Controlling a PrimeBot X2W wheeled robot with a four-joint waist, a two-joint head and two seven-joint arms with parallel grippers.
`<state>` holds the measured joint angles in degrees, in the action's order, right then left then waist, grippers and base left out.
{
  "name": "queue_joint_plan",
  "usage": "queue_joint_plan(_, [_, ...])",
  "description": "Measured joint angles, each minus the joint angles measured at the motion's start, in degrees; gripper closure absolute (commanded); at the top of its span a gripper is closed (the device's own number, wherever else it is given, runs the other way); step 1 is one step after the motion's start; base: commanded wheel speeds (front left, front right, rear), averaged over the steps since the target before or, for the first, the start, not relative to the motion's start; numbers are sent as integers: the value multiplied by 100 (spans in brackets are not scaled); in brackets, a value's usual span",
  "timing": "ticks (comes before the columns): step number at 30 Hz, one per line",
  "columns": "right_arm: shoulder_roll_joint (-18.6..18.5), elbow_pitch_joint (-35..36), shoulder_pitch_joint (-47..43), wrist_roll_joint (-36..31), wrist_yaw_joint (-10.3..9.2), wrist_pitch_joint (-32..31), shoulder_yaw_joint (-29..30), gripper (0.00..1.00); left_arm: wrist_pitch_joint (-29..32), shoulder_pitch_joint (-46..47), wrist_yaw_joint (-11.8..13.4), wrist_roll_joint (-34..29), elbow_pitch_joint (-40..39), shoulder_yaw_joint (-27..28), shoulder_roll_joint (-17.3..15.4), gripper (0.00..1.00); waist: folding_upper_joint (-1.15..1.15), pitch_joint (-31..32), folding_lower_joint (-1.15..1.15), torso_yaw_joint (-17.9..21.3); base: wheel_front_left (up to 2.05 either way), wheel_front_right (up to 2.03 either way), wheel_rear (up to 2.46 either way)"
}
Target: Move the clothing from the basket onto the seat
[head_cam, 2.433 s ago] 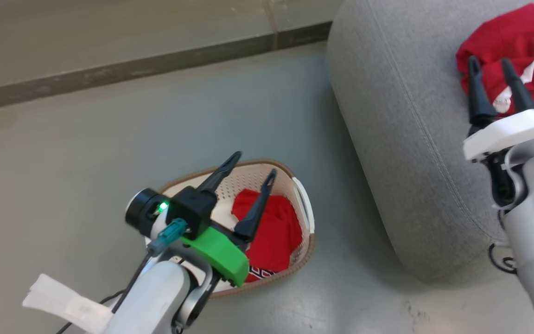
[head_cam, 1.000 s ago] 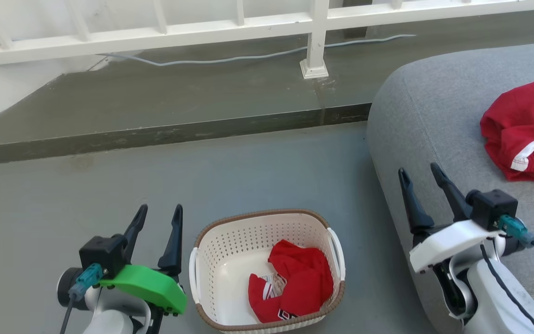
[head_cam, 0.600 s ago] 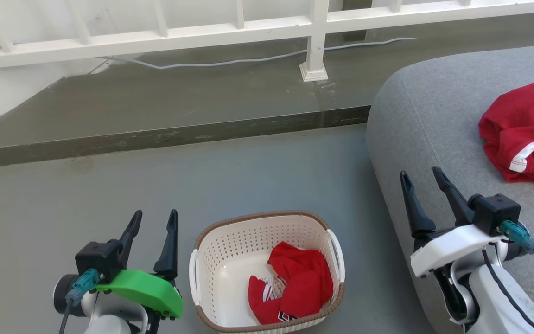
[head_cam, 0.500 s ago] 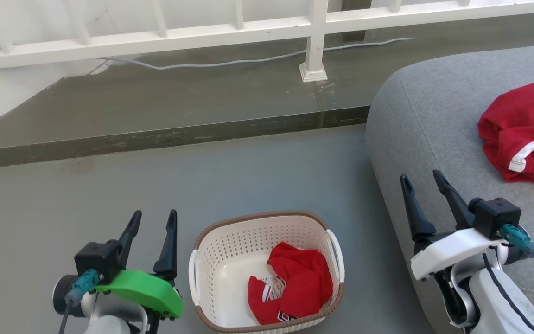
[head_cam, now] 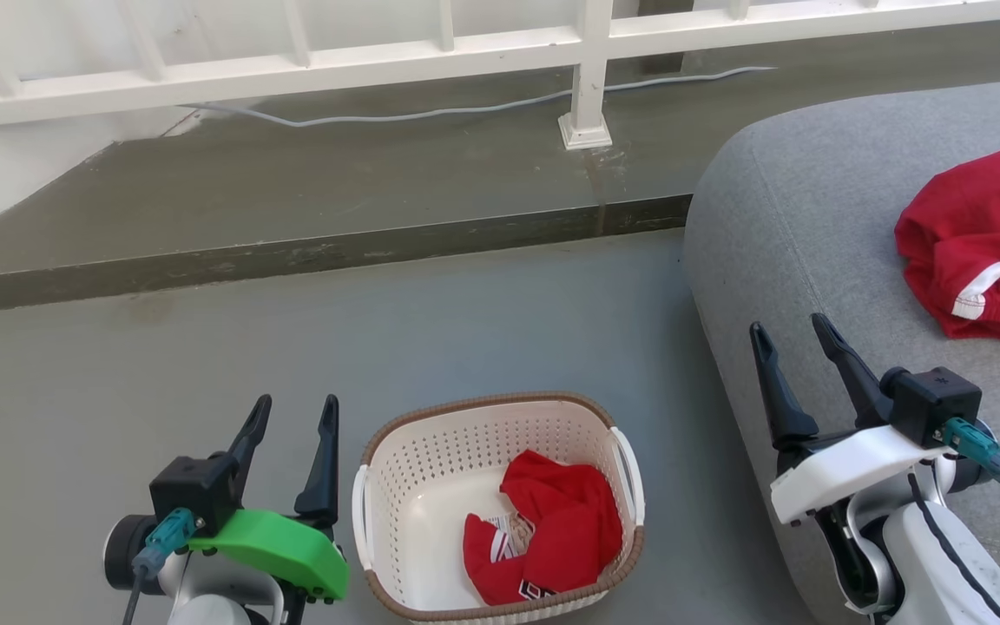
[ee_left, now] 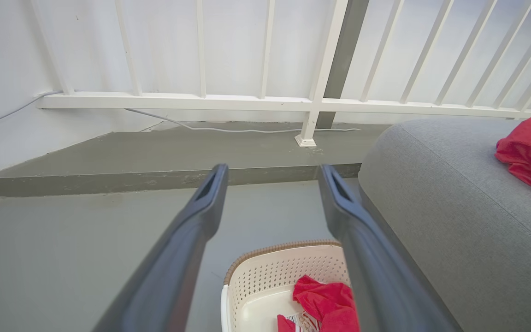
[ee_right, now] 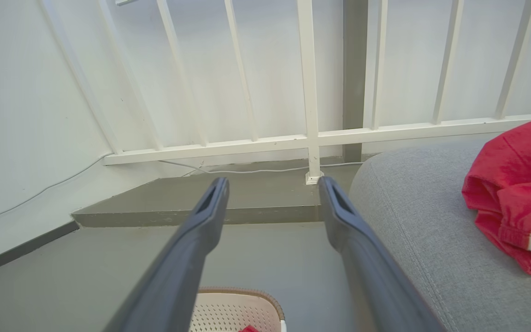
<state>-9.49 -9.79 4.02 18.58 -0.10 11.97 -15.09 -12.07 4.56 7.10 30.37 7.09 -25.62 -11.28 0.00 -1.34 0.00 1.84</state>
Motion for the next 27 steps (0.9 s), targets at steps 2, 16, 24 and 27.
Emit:
queue_joint_plan(2, [-2, 37, -2, 0, -2, -15, 0, 0, 0, -5, 0, -27, -15, 15, 16, 0, 0, -8, 0, 1, 0, 0, 0])
queue_joint_plan(16, [-22, 360, -112, 0, -48, -138, 2, 0, 77, -14, 0, -301, -233, 133, 92, 0, 0, -152, 0, 31, 0, 0, 0])
queue_joint_plan(24, [-104, 693, -81, 0, -49, -193, 34, 0, 252, -7, 0, -371, -421, -20, 153, 0, 0, -491, 0, 105, 0, 0, 0])
queue_joint_plan(27, [-107, 813, -5, 0, -51, -201, 53, 0, 324, 21, 3, -396, -457, -82, 156, 0, 0, -675, 0, 149, 0, 0, 0])
